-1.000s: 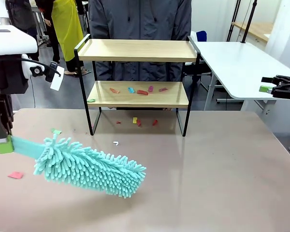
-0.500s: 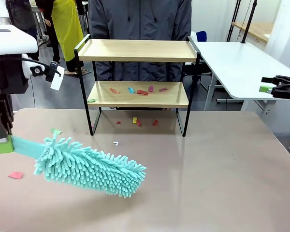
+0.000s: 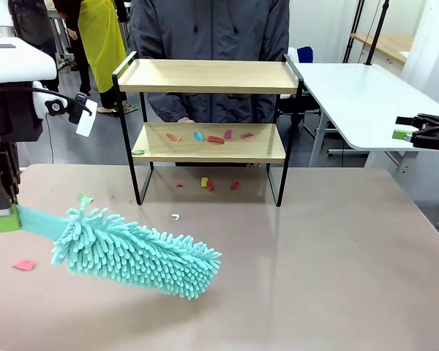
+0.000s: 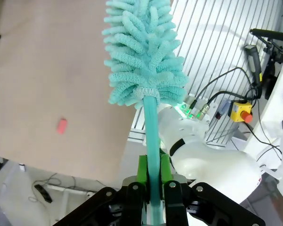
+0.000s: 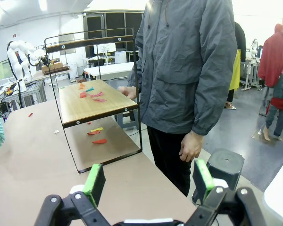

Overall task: Clean the shelf.
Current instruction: Clean the specific section of the Shelf indicated by the human with the Duster.

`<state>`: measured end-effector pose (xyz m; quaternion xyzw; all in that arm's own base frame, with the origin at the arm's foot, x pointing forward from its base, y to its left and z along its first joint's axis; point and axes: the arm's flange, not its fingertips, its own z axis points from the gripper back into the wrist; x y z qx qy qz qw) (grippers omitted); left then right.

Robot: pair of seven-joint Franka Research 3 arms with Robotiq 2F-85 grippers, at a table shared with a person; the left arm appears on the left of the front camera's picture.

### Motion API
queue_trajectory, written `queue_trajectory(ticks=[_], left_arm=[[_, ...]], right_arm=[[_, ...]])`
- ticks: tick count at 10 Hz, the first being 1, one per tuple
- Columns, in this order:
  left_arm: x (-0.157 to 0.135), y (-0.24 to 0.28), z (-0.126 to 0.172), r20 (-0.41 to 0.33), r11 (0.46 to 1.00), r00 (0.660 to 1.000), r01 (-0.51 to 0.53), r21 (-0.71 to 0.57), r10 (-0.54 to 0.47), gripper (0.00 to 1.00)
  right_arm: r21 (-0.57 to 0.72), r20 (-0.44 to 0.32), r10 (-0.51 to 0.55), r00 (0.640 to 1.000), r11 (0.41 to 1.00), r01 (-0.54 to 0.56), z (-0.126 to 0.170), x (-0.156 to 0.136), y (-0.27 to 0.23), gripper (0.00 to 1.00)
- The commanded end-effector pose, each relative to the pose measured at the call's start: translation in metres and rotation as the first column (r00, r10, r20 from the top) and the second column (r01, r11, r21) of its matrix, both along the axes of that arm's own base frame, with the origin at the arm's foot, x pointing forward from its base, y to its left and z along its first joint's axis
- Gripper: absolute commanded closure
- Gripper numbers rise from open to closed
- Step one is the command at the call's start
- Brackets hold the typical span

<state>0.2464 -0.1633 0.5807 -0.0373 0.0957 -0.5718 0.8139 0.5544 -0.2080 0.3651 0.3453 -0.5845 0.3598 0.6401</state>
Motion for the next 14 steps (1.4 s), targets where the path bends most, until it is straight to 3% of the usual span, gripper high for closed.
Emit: queue_trajectory(ticks=[1, 14], left_arm=[[0.0005, -0.0004, 0.0052, -0.001, 1.0, 1.0, -0.011, 0.009, 0.011, 0.87], [0.0005, -0.0004, 0.0052, -0.001, 1.0, 1.0, -0.011, 0.009, 0.011, 0.87]], right_arm=[[0.002, -0.012, -0.011, 1.0, 1.0, 0.011, 0.0061, 0.0008, 0.0021, 0.0], [0.002, -0.012, -0.011, 1.0, 1.0, 0.011, 0.0061, 0.0008, 0.0021, 0.0]])
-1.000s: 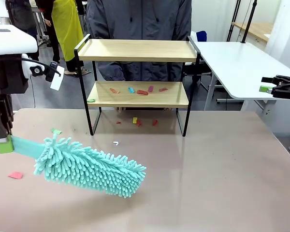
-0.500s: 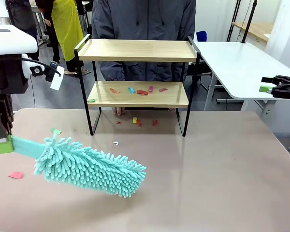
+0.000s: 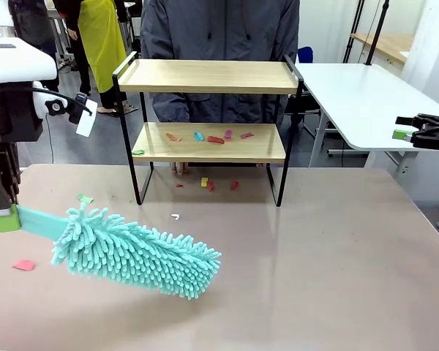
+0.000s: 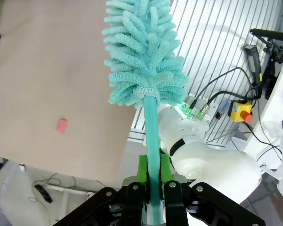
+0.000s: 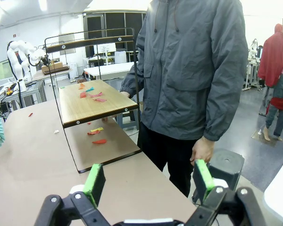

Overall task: Clean the shelf.
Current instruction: Clean the specific section of the Shelf indicated by the human with the Duster.

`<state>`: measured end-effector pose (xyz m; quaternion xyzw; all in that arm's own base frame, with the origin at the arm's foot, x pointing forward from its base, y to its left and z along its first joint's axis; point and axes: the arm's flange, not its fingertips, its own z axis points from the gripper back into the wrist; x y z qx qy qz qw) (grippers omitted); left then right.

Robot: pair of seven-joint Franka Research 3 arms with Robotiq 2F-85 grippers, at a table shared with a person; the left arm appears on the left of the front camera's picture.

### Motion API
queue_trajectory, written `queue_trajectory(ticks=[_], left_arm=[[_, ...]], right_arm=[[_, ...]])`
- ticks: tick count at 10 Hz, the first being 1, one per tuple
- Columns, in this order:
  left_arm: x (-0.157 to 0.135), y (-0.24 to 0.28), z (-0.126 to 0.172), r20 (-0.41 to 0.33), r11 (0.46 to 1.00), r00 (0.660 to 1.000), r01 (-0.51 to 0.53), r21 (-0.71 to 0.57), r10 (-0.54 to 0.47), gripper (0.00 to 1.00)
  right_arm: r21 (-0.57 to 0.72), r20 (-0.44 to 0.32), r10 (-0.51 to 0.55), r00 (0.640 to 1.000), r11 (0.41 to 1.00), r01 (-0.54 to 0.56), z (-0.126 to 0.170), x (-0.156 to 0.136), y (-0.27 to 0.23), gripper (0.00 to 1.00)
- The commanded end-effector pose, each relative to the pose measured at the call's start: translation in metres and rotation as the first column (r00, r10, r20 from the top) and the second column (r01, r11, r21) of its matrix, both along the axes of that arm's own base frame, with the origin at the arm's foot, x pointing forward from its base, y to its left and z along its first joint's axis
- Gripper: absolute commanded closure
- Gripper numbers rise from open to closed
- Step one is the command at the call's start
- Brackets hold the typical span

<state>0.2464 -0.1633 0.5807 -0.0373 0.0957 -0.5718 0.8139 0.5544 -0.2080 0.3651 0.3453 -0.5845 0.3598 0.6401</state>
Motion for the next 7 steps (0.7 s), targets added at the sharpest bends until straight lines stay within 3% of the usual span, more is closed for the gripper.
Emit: queue_trajectory(ticks=[1, 3, 5, 7], left_arm=[[0.001, 0.0, 0.005, -0.001, 1.0, 1.0, -0.011, 0.009, 0.011, 0.87], [0.0, 0.0, 0.0, 0.0, 1.0, 1.0, 0.0, 0.0, 0.0, 0.87], [0.004, -0.015, -0.002, -0.015, 0.989, 0.991, -0.135, -0.067, 0.134, 0.87], [0.003, -0.061, -0.009, -0.015, 0.958, 0.965, -0.262, -0.118, 0.262, 0.87]], right_arm=[[0.002, -0.012, -0.011, 1.0, 1.0, 0.011, 0.006, 0.001, 0.002, 0.0], [0.002, -0.012, -0.011, 1.0, 1.0, 0.011, 0.006, 0.001, 0.002, 0.0], [0.002, -0.012, -0.011, 1.0, 1.0, 0.011, 0.006, 0.001, 0.002, 0.0], [0.002, -0.012, -0.011, 1.0, 1.0, 0.011, 0.006, 0.001, 0.002, 0.0]])
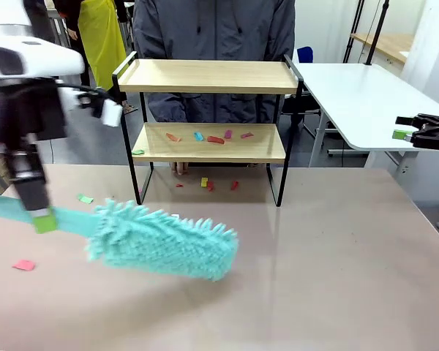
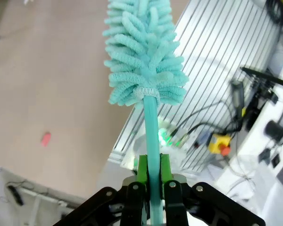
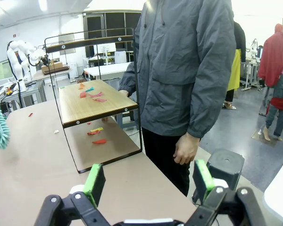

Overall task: Clean the shelf.
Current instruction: Clean the specific section of the Shelf indicated by the human with the Duster.

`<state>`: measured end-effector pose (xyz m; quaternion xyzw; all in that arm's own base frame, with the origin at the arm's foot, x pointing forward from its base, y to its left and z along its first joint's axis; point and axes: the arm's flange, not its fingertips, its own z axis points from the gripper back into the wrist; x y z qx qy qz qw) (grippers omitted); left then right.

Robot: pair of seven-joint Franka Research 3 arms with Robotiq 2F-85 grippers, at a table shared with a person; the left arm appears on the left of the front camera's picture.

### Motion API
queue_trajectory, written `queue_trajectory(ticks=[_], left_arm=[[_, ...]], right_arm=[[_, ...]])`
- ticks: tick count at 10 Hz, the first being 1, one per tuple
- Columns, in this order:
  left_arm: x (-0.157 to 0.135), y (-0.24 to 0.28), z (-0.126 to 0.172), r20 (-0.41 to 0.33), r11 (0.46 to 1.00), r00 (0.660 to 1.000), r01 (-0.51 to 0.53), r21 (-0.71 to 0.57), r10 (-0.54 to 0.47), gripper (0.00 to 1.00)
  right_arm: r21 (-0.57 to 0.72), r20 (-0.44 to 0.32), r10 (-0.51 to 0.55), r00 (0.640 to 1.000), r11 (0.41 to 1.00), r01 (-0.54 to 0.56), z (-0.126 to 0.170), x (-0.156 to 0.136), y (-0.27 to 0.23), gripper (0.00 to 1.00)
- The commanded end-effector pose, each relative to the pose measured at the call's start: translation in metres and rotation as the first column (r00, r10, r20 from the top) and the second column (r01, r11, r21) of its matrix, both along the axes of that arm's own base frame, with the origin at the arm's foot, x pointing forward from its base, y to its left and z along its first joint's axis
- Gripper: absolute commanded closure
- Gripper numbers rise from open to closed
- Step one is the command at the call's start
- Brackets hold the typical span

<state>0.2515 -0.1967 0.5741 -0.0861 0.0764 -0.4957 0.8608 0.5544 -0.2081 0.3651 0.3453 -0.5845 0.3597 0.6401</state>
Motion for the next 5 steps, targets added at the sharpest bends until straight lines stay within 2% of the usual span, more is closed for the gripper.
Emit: queue_trajectory(ticks=[1, 2, 3, 4, 5], left_arm=[[0.0, -0.049, -0.007, 0.023, 0.988, 0.989, -0.143, -0.054, 0.144, 0.87], [0.004, -0.072, -0.013, 0.024, 0.971, 0.973, -0.228, -0.072, 0.23, 0.87], [0.011, -0.095, -0.022, -0.005, 0.94, 0.942, -0.334, -0.074, 0.334, 0.87], [0.018, -0.121, -0.036, 0.02, 0.891, 0.892, -0.45, -0.064, 0.452, 0.87], [0.021, -0.143, -0.048, 0.061, 0.847, 0.846, -0.523, -0.095, 0.53, 0.87]], right_arm=[[0.002, -0.012, -0.011, 1.0, 1.0, 0.011, 0.006, 0.001, 0.002, 0.0], [0.002, -0.012, -0.011, 1.0, 1.0, 0.011, 0.006, 0.001, 0.002, 0.0], [0.002, -0.012, -0.011, 1.0, 1.0, 0.011, 0.006, 0.001, 0.002, 0.0], [0.002, -0.012, -0.011, 1.0, 1.0, 0.011, 0.006, 0.001, 0.002, 0.0], [0.002, -0.012, -0.011, 1.0, 1.0, 0.011, 0.006, 0.001, 0.002, 0.0]])
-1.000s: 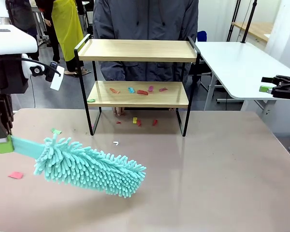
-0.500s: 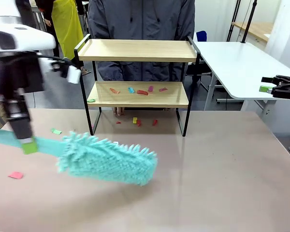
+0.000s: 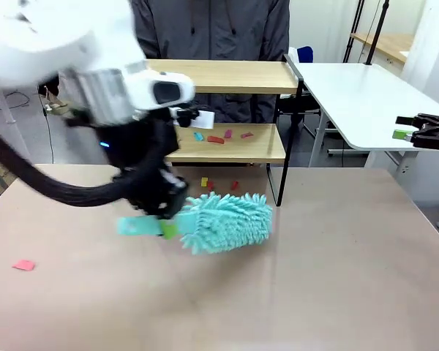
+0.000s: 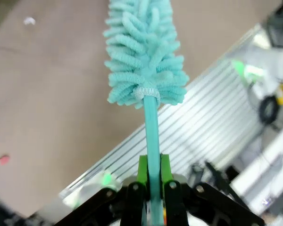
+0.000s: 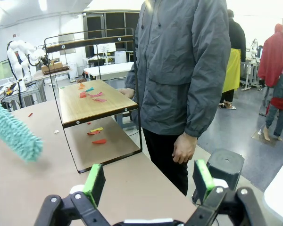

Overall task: Clean the shelf.
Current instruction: Clean the specific section of the Shelf indicated by the human with the Duster.

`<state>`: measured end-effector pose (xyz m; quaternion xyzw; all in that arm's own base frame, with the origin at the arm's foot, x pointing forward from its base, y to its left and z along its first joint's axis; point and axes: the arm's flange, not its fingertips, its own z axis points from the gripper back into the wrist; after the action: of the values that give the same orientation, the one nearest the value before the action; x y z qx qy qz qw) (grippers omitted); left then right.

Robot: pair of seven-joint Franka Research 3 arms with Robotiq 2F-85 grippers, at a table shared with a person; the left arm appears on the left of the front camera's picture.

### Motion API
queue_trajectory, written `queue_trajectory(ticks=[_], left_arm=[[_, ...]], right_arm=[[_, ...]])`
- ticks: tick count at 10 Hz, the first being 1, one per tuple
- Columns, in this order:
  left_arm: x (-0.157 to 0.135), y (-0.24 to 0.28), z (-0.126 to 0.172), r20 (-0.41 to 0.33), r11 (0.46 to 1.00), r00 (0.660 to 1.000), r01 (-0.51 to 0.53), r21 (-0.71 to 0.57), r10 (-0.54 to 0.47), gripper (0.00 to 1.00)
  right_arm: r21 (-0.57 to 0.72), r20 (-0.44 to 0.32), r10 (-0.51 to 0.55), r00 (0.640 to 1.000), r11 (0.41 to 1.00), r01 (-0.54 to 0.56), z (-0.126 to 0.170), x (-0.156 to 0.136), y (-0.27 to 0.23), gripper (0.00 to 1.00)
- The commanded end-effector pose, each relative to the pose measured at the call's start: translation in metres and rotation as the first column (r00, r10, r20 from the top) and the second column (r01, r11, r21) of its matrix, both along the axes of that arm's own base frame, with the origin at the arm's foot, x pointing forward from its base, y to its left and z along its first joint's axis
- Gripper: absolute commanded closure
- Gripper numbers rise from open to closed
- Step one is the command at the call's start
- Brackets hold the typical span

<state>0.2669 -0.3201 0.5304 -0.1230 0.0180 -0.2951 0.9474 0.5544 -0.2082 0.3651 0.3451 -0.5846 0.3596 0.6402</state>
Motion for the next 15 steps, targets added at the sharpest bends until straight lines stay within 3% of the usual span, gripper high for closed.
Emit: queue_trajectory(ticks=[1, 3, 4, 5, 8, 12, 15], left_arm=[[0.008, -0.036, -0.012, 0.078, 0.987, 0.984, -0.162, -0.009, 0.163, 0.87], [0.02, -0.058, -0.023, 0.13, 0.967, 0.963, -0.218, -0.131, 0.235, 0.87], [0.023, -0.059, -0.026, 0.07, 0.966, 0.968, -0.233, -0.108, 0.241, 0.87], [0.014, -0.05, -0.021, 0.089, 0.977, 0.976, -0.19, -0.093, 0.199, 0.87], [0.019, -0.058, -0.028, 0.079, 0.972, 0.973, -0.208, -0.108, 0.217, 0.87], [0.025, -0.101, -0.066, 0.195, 0.923, 0.902, -0.371, -0.104, 0.385, 0.87], [0.039, -0.123, -0.102, 0.304, 0.893, 0.84, -0.427, -0.142, 0.45, 0.87]], right_arm=[[0.002, -0.012, -0.011, 1.0, 1.0, 0.011, 0.006, 0.001, 0.002, 0.0], [0.002, -0.012, -0.011, 1.0, 1.0, 0.011, 0.006, 0.001, 0.002, 0.0], [0.002, -0.012, -0.011, 1.0, 1.0, 0.011, 0.006, 0.001, 0.002, 0.0], [0.002, -0.012, -0.011, 1.0, 1.0, 0.011, 0.006, 0.001, 0.002, 0.0], [0.002, -0.012, -0.011, 1.0, 1.0, 0.011, 0.006, 0.001, 0.002, 0.0], [0.002, -0.012, -0.011, 1.0, 1.0, 0.011, 0.006, 0.001, 0.002, 0.0], [0.002, -0.012, -0.011, 1.0, 1.0, 0.011, 0.006, 0.001, 0.002, 0.0]])
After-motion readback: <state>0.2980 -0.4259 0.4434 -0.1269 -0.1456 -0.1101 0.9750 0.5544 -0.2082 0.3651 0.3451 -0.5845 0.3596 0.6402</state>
